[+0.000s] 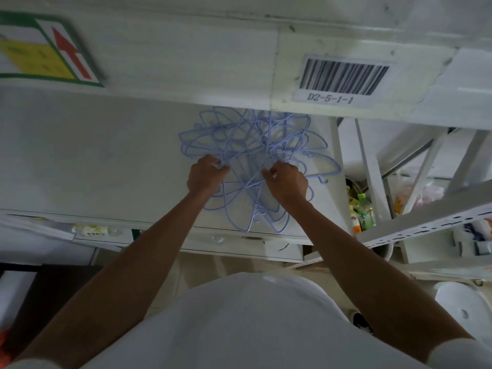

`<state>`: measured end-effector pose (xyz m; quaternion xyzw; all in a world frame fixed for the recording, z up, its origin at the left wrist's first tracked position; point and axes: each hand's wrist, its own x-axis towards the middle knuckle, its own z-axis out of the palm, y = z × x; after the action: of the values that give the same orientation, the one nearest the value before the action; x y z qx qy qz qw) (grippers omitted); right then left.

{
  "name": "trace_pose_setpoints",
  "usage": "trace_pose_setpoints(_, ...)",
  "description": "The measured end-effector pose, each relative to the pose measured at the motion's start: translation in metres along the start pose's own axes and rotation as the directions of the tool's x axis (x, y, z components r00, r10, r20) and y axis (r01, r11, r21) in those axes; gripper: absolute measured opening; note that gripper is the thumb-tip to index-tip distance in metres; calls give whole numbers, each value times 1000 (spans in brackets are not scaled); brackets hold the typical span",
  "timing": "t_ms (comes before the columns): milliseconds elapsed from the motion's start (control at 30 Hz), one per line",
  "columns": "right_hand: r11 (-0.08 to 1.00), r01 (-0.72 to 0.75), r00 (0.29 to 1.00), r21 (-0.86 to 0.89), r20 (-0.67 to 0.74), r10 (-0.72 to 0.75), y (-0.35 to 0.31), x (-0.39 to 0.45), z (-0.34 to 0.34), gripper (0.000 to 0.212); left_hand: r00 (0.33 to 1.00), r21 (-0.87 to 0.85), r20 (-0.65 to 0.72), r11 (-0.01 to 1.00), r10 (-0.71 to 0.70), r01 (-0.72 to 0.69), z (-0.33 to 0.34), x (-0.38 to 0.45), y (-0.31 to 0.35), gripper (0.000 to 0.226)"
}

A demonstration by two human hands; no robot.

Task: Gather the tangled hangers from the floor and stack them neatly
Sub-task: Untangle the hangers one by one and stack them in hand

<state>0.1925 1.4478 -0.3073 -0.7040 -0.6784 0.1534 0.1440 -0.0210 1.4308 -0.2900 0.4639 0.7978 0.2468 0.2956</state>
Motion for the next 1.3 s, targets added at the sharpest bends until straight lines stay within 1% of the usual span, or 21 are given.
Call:
trace_pose_setpoints(67, 999, -21, 999, -49, 27, 23, -11, 0, 1, 31, 999, 3, -40, 1000, 16, -16, 5, -3, 5, 35)
trace_pose_setpoints(100, 997, -57, 997, -44, 40, 58, -18, -1, 1, 27, 998, 13, -56, 999, 29, -29, 8, -4, 5, 34)
trace_pose_setpoints(200, 967, -234, 970, 99, 90, 226, -36, -3, -2, 27, 991, -10, -109, 997, 73, -74, 12, -6, 5, 36)
trace_pose_setpoints(267, 919, -317, 947, 234, 123, 295, -43, -8, -6, 31, 983, -120, -160, 987, 87, -107, 5, -7, 8, 31)
trace_pose_setpoints(333, 866, -327, 945, 379, 129, 300, -48, -17, -12, 41, 975, -248, -194, 957, 106, -153, -11, -11, 9, 30)
trace_pose_setpoints(400, 817, -291, 956, 498, 127, 263, -55, -31, -21, 47, 966, -332, -196, 916, 169, -228, -36, -23, 5, 32)
trace_pose_setpoints(467, 758, -258, 966, 599, 149, 211, -64, -49, -29, 37, 956, -366, -170, 885, 241, -288, -65, -39, -6, 35)
trace_pose_setpoints(500, 708, -255, 967, 659, 179, 183, -69, -60, -31, 28, 953, -374, -153, 878, 261, -301, -79, -47, -14, 36)
trace_pose_setpoints(533, 629, -272, 962, 728, 222, 159, -74, -71, -33, 21, 950, -368, -140, 876, 280, -312, -94, -54, -24, 37)
trace_pose_setpoints(600, 430, -325, 945, 842, 310, 106, -84, -90, -33, 16, 939, -323, -118, 882, 322, -343, -120, -68, -41, 36)
trace_pose_setpoints(633, 358, -346, 937, 867, 341, 77, -90, -98, -32, 15, 937, -298, -93, 889, 336, -348, -130, -74, -49, 35)
trace_pose_setpoints(667, 325, -361, 930, 874, 361, 60, -96, -104, -31, 14, 939, -285, -64, 896, 338, -342, -138, -79, -55, 35)
trace_pose_setpoints(700, 322, -370, 926, 871, 372, 57, -103, -110, -31, 13, 943, -281, -36, 902, 330, -327, -146, -83, -60, 34)
trace_pose_setpoints(767, 366, -360, 928, 858, 369, 49, -116, -123, -27, 13, 960, -290, 13, 920, 279, -263, -158, -89, -66, 29)
trace_pose_setpoints(867, 393, -297, 940, 870, 339, -40, -122, -155, -19, 17, 988, -390, 93, 918, 122, -77, -170, -95, -73, 16)
trace_pose_setpoints(967, 431, -248, 951, 867, 304, -63, -123, -191, -13, 16, 981, -450, 169, 893, 94, -8, -180, -102, -80, 13)
trace_pose_setpoints(1067, 521, -198, 952, 830, 290, -100, -130, -227, 1, 16, 963, -466, 254, 884, 87, 43, -189, -120, -85, 26)
trace_pose_setpoints(1133, 565, -132, 943, 814, 279, -181, -134, -249, 8, 21, 964, -485, 256, 873, 78, 58, -192, -139, -86, 37)
trace_pose_setpoints(1167, 583, -78, 933, 809, 265, -243, -136, -257, 9, 23, 964, -520, 256, 851, 71, 75, -192, -150, -85, 45)
trace_pose_setpoints(1233, 630, 61, 904, 774, 225, -363, -136, -269, 9, 26, 963, -636, 267, 759, 47, 139, -190, -171, -81, 59)
trace_pose_setpoints(1300, 656, 168, 872, 736, 200, -447, -131, -272, 8, 35, 954, -778, 295, 594, 59, 205, -189, -190, -75, 59)
